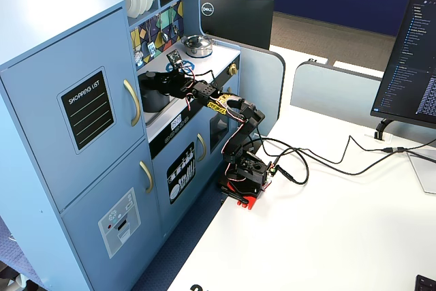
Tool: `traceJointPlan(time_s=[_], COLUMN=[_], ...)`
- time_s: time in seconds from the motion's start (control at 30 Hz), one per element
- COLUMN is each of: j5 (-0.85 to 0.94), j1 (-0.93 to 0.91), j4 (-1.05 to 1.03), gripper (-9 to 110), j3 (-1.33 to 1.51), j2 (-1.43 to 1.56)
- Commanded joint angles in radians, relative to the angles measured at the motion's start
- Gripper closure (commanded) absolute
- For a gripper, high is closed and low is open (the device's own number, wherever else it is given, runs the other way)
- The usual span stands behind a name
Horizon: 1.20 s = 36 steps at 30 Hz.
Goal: Take off the lid from the gray recipient and place it on the counter
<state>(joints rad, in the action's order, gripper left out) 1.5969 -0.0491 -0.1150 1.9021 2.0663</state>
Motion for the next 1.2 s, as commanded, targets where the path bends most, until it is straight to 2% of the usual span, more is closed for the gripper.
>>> traceJointPlan(time_s=[0.0,0.63,0.9,1.17], j5=[-0.021,0.021,-0.015,-0.023], j1=[0.017,-0.026,-0.230,-0.451], j4=[0.046,0.040,-0.031,-0.017], gripper=[101,102,102,102], j3=[-0.072,-0.133,-0.229,-0.149], j2=[-0.002,0.120,0.120,0.107])
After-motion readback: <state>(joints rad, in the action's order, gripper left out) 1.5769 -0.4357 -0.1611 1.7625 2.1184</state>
